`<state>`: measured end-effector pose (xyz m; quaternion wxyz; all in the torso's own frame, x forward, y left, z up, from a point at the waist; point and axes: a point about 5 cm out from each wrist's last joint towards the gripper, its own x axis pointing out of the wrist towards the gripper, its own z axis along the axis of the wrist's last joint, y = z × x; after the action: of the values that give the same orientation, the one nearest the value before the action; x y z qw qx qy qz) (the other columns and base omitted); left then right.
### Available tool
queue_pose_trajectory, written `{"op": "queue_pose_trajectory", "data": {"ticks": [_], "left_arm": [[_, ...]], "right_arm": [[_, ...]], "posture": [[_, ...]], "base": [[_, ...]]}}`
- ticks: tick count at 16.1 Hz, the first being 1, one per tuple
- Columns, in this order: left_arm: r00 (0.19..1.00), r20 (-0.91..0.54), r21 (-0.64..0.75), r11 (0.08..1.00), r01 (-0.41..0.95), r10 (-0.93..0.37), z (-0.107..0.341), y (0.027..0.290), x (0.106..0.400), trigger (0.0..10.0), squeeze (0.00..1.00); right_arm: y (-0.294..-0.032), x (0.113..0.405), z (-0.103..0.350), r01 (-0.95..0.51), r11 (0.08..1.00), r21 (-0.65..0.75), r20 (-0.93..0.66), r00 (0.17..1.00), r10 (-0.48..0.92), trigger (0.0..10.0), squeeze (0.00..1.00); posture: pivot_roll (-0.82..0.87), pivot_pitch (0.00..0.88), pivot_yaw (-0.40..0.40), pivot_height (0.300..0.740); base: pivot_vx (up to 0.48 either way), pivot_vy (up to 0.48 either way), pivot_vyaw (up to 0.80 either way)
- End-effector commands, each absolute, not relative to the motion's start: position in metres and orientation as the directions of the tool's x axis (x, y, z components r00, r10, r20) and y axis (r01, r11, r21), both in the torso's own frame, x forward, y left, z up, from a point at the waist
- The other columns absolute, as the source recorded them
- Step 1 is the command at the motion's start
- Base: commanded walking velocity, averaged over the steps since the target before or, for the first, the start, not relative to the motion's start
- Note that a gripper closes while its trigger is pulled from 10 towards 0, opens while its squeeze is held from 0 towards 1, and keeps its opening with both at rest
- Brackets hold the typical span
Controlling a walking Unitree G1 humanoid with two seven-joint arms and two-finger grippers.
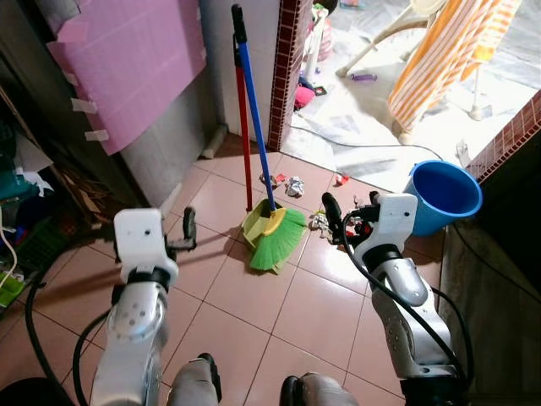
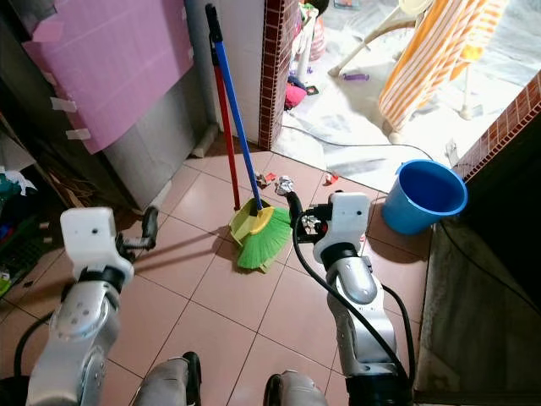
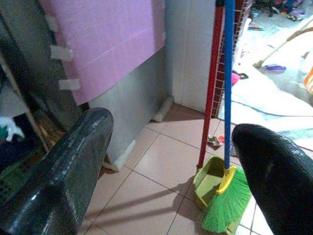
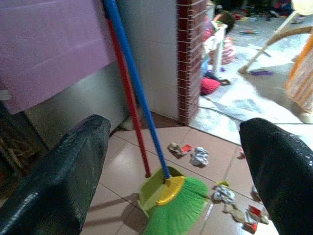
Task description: Sweep floor
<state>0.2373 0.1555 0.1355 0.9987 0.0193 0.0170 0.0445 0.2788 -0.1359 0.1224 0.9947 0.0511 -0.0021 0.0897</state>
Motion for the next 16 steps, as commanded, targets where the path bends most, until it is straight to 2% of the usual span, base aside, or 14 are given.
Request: {"op": "queue_pose_trajectory", "data": {"ticks": [1,3,5,7,10,16], "left_arm": [[0.995,-0.047,0.043,0.996,-0.082,0.084,0.1337,0.1597,0.2367,10.0,0.00],[0.995,-0.056,0.035,0.996,-0.083,0.085,0.1316,0.1603,0.2349,10.0,0.00],[0.995,-0.065,0.025,0.997,-0.079,0.081,0.1298,0.1575,0.2332,10.0,0.00],[0.995,-0.074,0.022,0.997,-0.072,0.074,0.1275,0.1530,0.2327,10.0,0.00],[0.996,-0.068,0.013,0.998,-0.062,0.063,0.1293,0.1525,0.2349,10.0,0.00],[0.996,-0.061,0.014,0.998,-0.064,0.064,0.1303,0.1532,0.2365,10.0,0.00]], "right_arm": [[-0.1321,0.2798,0.1216,-0.191,0.977,0.098,0.003,0.982,0.191,10.0,0.00],[-0.1315,0.2846,0.1191,-0.162,0.985,0.060,-0.037,0.986,0.164,10.0,0.00],[-0.1275,0.2857,0.1201,-0.172,0.969,0.179,-0.046,0.982,0.183,10.0,0.00],[-0.1257,0.2849,0.1210,-0.207,0.973,0.103,-0.032,0.977,0.211,10.0,0.00],[-0.1309,0.2848,0.1230,-0.187,0.978,0.092,-0.009,0.982,0.188,10.0,0.00],[-0.1328,0.2874,0.1240,-0.190,0.978,0.087,0.000,0.982,0.190,10.0,0.00]], "posture": [[0.06,0.135,-0.058,0.740],[0.06,0.128,-0.048,0.740],[0.06,0.128,-0.048,0.740],[0.05,0.122,-0.044,0.740],[0.05,0.123,-0.042,0.740],[0.05,0.128,-0.047,0.740]], "base": [[0.000,0.000,0.00],[0.000,0.000,0.00],[0.000,0.000,0.00],[0.000,0.000,0.00],[0.000,0.000,0.00],[0.288,0.000,0.00]]}}
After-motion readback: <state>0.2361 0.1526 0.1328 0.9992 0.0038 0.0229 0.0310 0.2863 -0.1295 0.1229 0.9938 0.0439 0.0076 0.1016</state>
